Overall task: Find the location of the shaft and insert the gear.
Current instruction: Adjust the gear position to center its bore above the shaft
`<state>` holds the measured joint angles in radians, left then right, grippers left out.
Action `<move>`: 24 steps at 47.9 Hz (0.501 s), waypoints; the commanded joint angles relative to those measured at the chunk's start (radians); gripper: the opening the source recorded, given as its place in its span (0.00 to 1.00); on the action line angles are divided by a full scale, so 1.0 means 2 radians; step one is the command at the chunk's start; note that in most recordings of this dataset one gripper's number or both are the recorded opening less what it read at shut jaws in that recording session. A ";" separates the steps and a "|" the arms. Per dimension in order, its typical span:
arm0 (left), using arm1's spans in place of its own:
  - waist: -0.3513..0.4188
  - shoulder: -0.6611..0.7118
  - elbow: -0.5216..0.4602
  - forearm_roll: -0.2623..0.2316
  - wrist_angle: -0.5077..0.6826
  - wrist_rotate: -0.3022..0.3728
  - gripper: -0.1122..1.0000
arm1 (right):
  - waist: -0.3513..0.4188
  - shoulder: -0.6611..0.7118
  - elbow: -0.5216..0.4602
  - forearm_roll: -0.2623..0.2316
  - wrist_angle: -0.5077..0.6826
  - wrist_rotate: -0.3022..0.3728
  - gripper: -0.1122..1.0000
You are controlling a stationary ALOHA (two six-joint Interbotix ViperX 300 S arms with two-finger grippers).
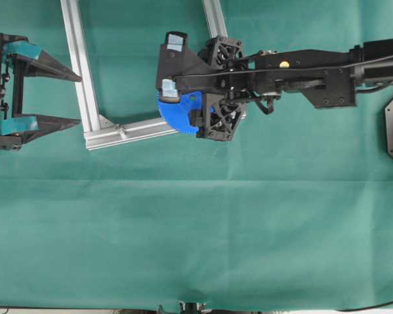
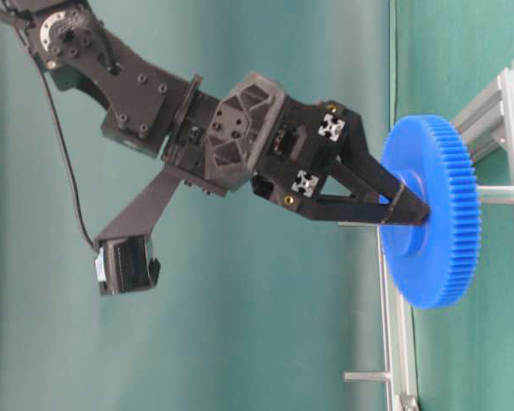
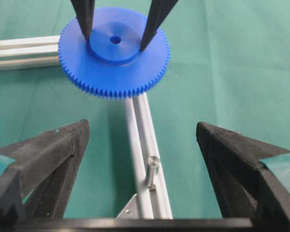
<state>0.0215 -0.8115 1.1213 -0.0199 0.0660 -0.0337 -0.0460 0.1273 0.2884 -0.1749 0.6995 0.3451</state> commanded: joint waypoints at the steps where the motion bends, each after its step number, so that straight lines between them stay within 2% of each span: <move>1: -0.001 0.002 -0.012 -0.002 -0.002 -0.002 0.98 | -0.002 -0.015 0.007 -0.003 0.003 0.001 0.72; 10: -0.002 0.001 -0.012 -0.002 -0.002 -0.002 0.98 | -0.002 -0.027 0.028 0.000 -0.002 0.002 0.72; 24: -0.001 0.001 -0.012 -0.002 -0.004 -0.002 0.98 | 0.009 -0.028 0.031 0.004 -0.021 0.002 0.72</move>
<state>0.0199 -0.8115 1.1213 -0.0215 0.0660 -0.0368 -0.0383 0.0844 0.3543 -0.1703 0.6703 0.3497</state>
